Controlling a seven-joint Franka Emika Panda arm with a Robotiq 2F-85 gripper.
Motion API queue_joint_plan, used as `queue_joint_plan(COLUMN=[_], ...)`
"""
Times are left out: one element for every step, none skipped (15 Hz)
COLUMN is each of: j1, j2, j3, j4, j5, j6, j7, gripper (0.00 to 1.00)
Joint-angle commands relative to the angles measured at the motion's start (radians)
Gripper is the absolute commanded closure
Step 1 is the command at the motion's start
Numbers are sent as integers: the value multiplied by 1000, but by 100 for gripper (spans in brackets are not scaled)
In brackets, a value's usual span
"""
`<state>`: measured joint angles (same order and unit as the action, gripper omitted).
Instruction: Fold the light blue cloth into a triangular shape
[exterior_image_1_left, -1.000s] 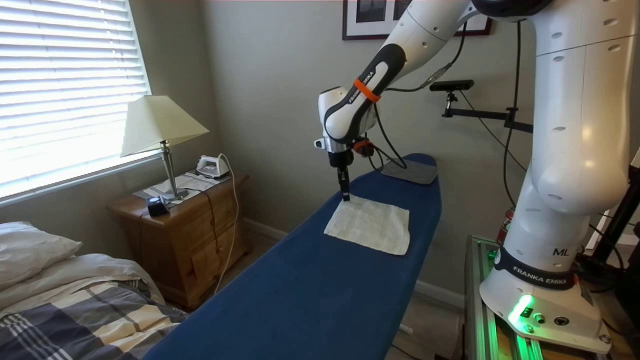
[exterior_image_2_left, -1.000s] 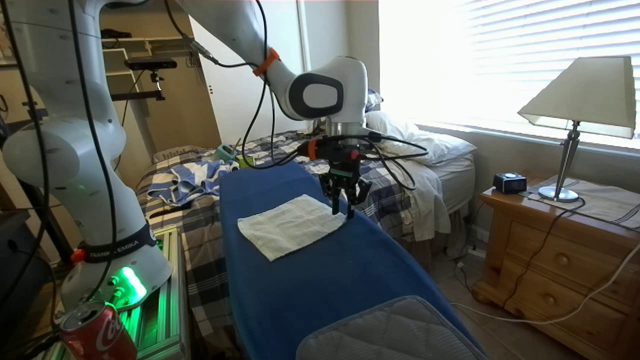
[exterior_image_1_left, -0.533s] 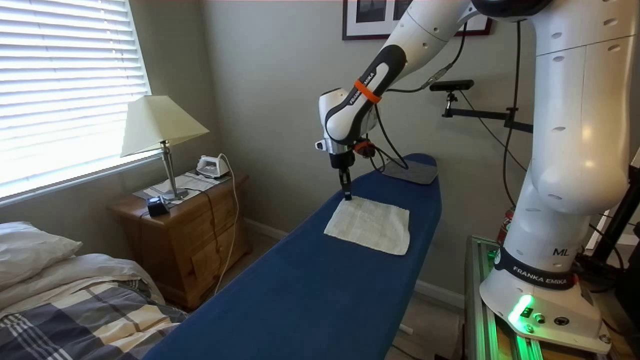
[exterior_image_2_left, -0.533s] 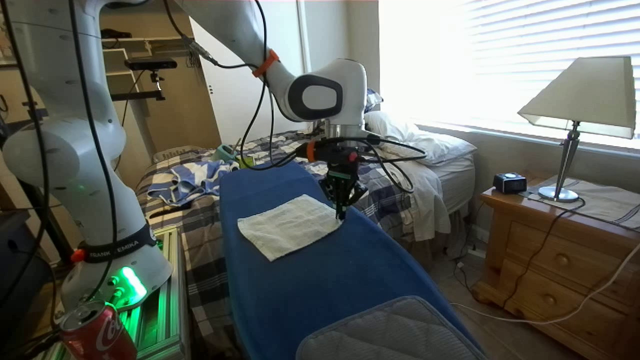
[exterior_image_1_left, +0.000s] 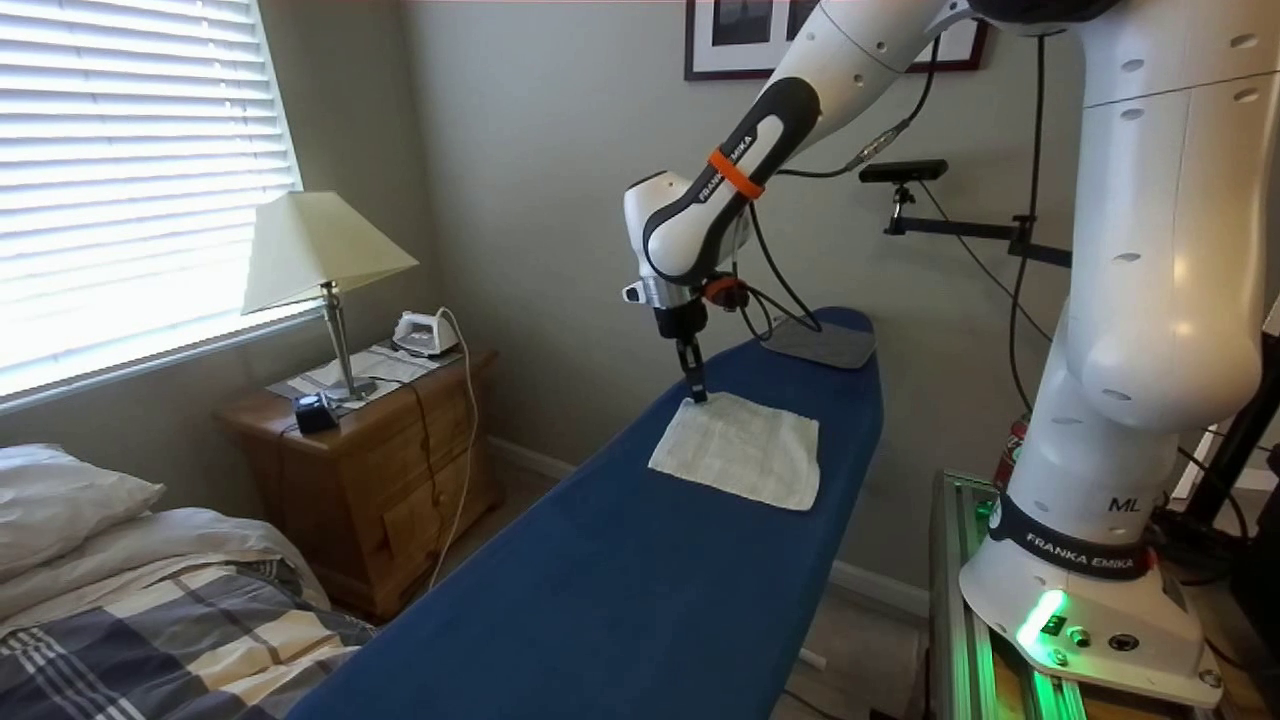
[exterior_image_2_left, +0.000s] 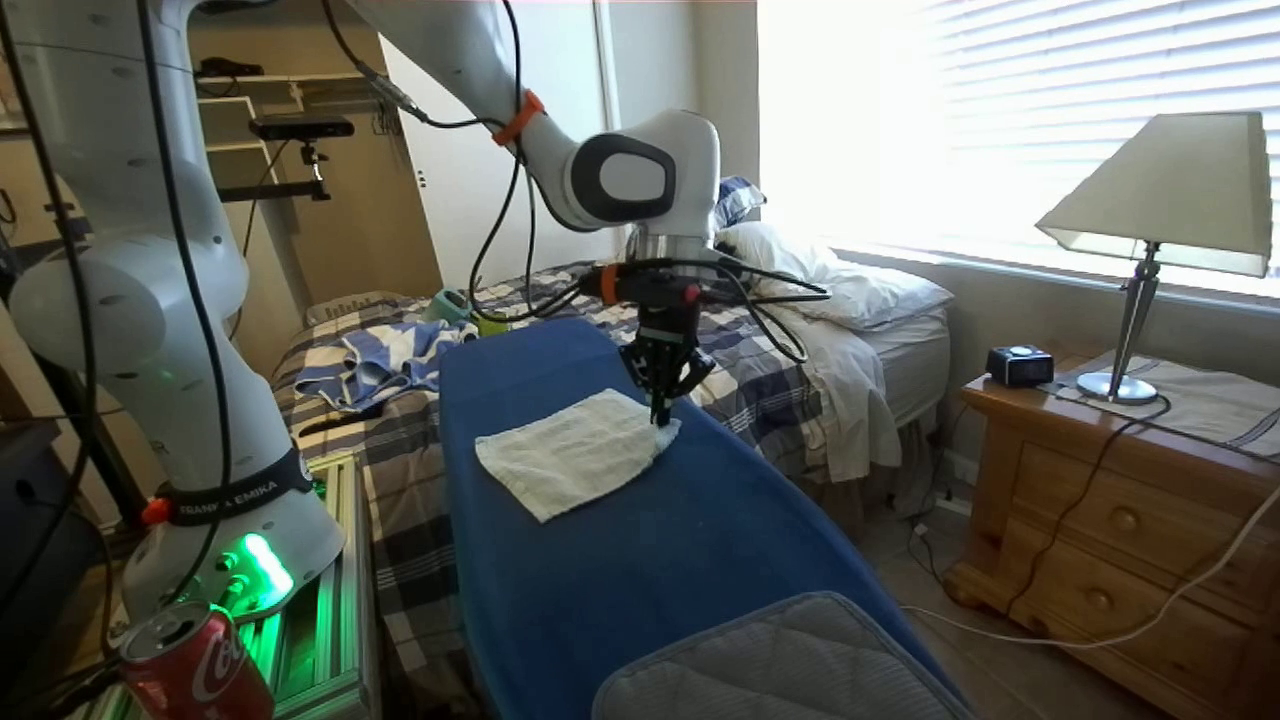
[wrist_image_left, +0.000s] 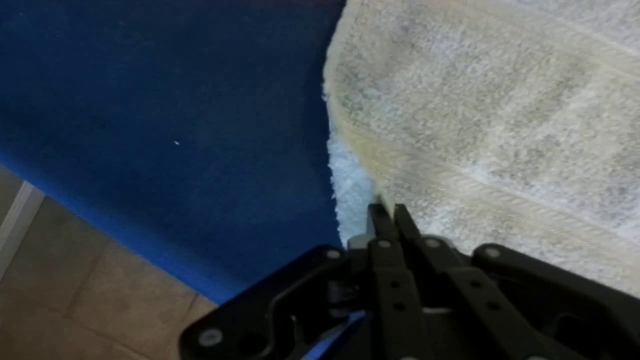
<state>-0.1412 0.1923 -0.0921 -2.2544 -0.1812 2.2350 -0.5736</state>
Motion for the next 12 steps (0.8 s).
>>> queue_joint_plan(j1=[24, 32, 39, 46, 54, 61, 67, 74, 80, 86, 92, 98], j2=[-73, -86, -97, -109, -120, -130, -141, -152, -161, -170, -178, -187], j3=[26, 33, 39, 45, 50, 54, 58, 62, 66, 70, 74, 77], j4=[-52, -63, -74, -86, -100, -113, -127, -142, -157, -174, -190, -206], j5=[-11, -11, -11, -11, -20, -24, -24, -21, -26, -27, -34, -35], j6=[-73, -88, -105, -121, -131, -143, -155, -163, -167, -167, -163, -162], j7=[15, 12, 11, 11, 13, 16, 16, 13, 18, 13, 21, 24], gripper=[96, 96, 96, 96, 96, 96, 96, 95, 95, 95, 95, 95])
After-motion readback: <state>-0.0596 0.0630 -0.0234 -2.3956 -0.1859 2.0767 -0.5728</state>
